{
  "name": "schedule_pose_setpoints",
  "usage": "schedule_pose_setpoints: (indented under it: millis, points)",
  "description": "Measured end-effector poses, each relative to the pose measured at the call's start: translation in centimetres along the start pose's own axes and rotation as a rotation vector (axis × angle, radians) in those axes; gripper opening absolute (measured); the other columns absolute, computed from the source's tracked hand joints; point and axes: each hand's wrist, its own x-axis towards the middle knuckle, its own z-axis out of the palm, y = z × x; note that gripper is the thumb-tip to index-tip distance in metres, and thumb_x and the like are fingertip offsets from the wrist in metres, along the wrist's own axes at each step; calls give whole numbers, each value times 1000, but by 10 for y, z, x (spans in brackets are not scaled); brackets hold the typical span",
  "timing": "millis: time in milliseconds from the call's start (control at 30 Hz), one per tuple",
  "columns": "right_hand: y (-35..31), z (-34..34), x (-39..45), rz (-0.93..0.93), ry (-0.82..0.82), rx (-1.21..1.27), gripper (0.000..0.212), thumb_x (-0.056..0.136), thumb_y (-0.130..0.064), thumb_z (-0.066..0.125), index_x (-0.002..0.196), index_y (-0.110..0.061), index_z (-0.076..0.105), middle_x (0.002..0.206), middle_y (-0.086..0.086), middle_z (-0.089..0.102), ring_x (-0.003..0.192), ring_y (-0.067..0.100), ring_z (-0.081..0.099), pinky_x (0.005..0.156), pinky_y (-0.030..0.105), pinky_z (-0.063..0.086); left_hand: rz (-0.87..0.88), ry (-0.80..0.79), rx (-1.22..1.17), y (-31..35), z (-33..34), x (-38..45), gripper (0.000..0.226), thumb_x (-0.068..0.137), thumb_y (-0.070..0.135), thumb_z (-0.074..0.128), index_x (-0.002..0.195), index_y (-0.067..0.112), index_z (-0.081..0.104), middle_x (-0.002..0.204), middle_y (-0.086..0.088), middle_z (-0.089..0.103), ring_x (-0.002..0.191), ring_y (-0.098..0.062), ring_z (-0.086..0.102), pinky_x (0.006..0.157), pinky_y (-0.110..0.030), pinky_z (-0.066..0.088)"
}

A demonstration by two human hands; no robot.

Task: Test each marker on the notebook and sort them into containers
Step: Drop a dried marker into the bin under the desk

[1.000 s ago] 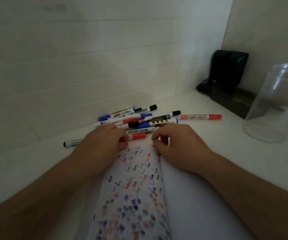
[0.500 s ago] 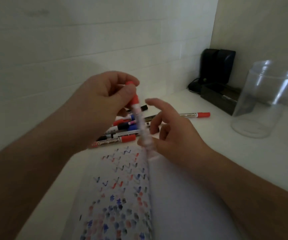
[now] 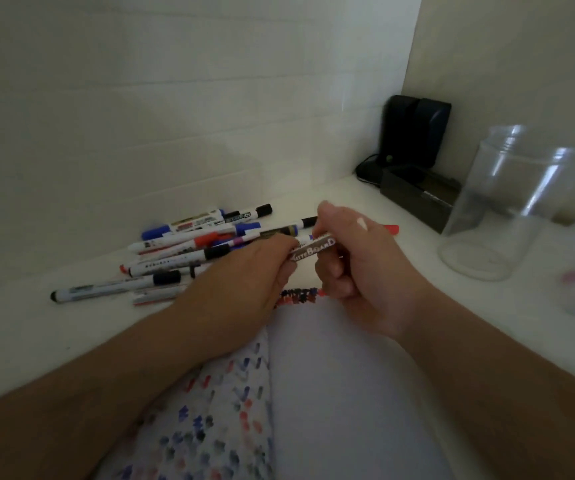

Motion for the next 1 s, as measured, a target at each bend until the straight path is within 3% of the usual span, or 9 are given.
schedule_pose_setpoints:
  millis: [67, 133, 267, 467, 567, 667, 800, 900, 1000]
  points:
    - [5, 9, -4, -60, 26, -135, 30, 101, -35, 62, 86, -10, 57, 53, 6, 46, 42, 12, 36, 41, 22, 30, 78, -4, -52, -3, 2, -3, 22, 107, 36, 35, 118, 29, 52, 99, 13, 62, 87, -3, 58, 78, -27, 45]
    - [10, 14, -3, -50, 69, -123, 28, 104, -32, 58, 81, -16, 57, 51, 7, 46, 40, 13, 37, 41, 22, 29, 107, -18, -78, -4, 2, -3, 29, 107, 40, 32, 127, 29, 50, 104, 10, 65, 91, -5, 59, 82, -31, 48]
    - [8, 16, 0, -28, 93, -20, 19, 103, -13, 52, 86, -18, 56, 51, 9, 44, 37, 15, 34, 40, 21, 23, 124, -20, -112, 1, 1, -3, 23, 108, 39, 33, 126, 32, 46, 80, 19, 49, 74, 5, 50, 66, -15, 37]
    - [1, 16, -4, -79, 97, -59, 26, 102, -3, 46, 83, -18, 57, 51, 12, 41, 39, 16, 34, 40, 20, 23, 67, -23, -268, 3, -8, -3, 29, 107, 40, 39, 135, 43, 46, 71, 22, 51, 65, 6, 52, 57, -12, 34]
    - [-8, 12, -5, -76, 67, -108, 18, 96, -7, 51, 83, -17, 58, 53, 11, 42, 43, 18, 33, 43, 25, 22, -26, -89, -309, 3, -10, -5, 40, 102, 53, 42, 140, 44, 34, 74, 20, 51, 67, 2, 54, 57, -16, 36]
    - [-32, -7, -1, -36, -9, -67, 5, 75, -15, 55, 77, -14, 60, 55, 12, 44, 49, 20, 32, 41, 23, 26, -131, -157, -216, 3, -8, -6, 61, 86, 75, 53, 132, 43, 30, 80, 18, 50, 69, 0, 53, 58, -25, 43]
    - [-46, -37, -2, 57, -141, -88, 19, 65, -23, 73, 77, -11, 64, 62, 13, 53, 54, 23, 43, 46, 23, 39, -112, -305, 6, 7, -7, -6, 63, 76, 82, 58, 124, 46, 39, 101, 18, 53, 87, -1, 50, 73, -29, 51]
    - [-26, -41, -4, 122, -199, -221, 33, 57, -21, 90, 74, -9, 64, 61, 14, 54, 49, 22, 45, 46, 22, 40, -108, -351, 62, 10, -6, -3, 58, 77, 82, 57, 121, 43, 50, 105, 17, 55, 88, -1, 50, 73, -25, 48]
    - [-5, -34, -1, 37, -133, -446, 23, 67, -19, 79, 64, -17, 56, 59, 7, 49, 47, 15, 39, 43, 22, 35, -145, -356, 71, 11, -4, -1, 60, 75, 83, 59, 120, 44, 54, 109, 18, 57, 93, -3, 52, 75, -26, 48]
